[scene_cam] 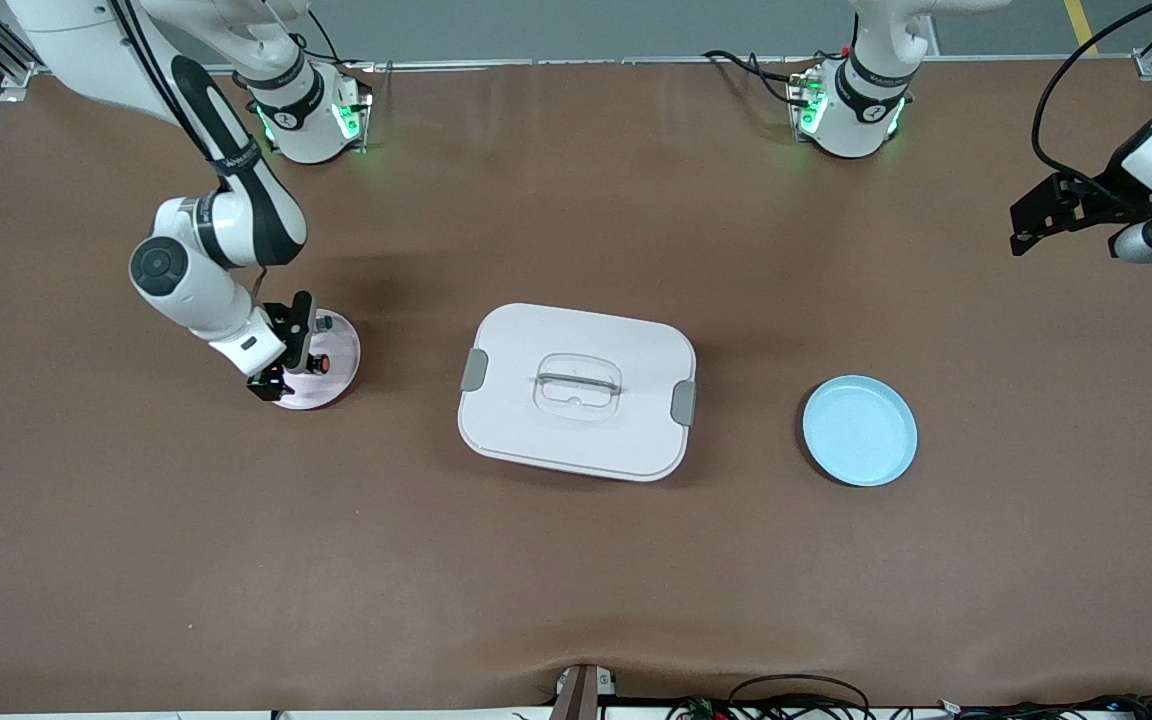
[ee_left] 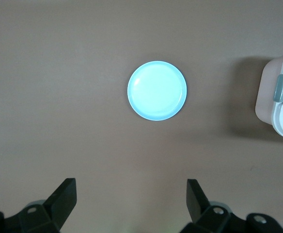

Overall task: Transfer orange switch to right arm and place
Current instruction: 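Open the right gripper and raise it away from the plate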

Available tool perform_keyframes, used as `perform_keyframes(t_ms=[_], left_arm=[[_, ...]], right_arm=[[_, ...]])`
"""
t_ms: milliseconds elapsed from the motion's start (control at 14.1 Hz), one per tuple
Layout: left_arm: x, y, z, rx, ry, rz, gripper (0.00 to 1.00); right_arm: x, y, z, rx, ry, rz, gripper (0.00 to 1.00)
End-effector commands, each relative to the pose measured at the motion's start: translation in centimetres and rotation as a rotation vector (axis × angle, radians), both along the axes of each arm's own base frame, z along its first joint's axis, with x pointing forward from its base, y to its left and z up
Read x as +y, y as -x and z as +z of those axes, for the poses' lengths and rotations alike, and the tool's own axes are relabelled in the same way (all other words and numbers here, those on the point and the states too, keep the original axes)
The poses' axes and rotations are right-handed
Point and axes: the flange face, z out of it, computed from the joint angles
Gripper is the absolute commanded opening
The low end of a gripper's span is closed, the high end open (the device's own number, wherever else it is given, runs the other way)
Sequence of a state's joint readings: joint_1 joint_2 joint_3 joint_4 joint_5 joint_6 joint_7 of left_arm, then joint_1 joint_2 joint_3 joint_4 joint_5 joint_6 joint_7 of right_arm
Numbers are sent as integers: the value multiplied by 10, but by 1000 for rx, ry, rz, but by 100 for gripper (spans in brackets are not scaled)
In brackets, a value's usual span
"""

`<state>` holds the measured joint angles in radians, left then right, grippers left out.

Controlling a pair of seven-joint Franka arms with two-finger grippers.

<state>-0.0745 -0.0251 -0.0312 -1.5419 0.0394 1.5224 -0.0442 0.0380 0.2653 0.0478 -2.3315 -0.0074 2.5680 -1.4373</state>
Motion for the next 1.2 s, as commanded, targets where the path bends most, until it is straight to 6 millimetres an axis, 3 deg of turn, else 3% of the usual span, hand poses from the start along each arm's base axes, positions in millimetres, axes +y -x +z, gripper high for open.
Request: perform_keyframes(t_ms=[0,354,708,920,1132], left_arm=[[1,4,6,-7,6,-8,100],[5,4,7,-8,6,12,100],[2,8,10,-8,6,9,100],[6,6,4,8,6,16,100],[15,4,3,9,9,32,100]], right_arm=[[-2,-26,55,111,30,-80,100],[-12,-66,187,265,115,-383,100],[-80,-79,288,157,101,-757,100],[-91,-75,317,151,111,-929,100],[-82,-69,339,189,164,-1137,100]])
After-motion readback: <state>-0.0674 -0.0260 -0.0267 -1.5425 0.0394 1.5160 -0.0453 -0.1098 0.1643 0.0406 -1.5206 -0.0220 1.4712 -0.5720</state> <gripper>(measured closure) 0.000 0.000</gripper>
